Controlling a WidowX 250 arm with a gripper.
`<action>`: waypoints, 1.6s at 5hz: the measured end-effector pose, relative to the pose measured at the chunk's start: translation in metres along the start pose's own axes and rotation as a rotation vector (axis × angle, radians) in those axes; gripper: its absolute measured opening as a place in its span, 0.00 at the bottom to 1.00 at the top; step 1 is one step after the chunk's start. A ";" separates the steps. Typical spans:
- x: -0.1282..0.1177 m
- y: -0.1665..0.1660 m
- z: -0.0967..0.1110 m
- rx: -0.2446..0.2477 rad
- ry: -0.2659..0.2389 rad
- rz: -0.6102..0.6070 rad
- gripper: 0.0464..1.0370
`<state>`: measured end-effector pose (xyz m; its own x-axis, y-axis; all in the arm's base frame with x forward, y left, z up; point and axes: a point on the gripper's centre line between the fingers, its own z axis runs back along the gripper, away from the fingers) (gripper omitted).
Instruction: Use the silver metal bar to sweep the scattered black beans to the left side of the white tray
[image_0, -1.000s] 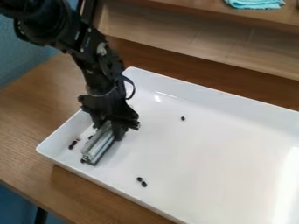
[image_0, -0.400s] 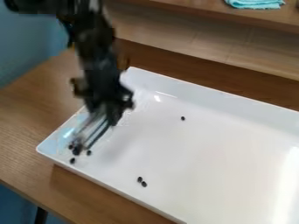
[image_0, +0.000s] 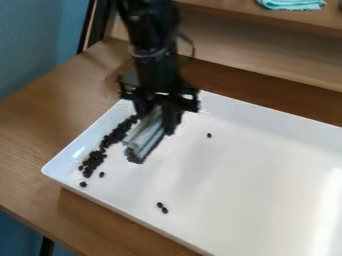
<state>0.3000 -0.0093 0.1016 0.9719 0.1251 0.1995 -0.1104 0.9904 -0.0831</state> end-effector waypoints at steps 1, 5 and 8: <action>-0.010 -0.031 -0.021 0.036 -0.030 -0.032 0.36; -0.010 0.013 -0.075 0.145 -0.137 -0.042 0.36; -0.020 0.102 -0.057 0.194 -0.058 -0.080 0.36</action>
<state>0.2811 0.0855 0.0336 0.9663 0.0428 0.2539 -0.0764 0.9894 0.1239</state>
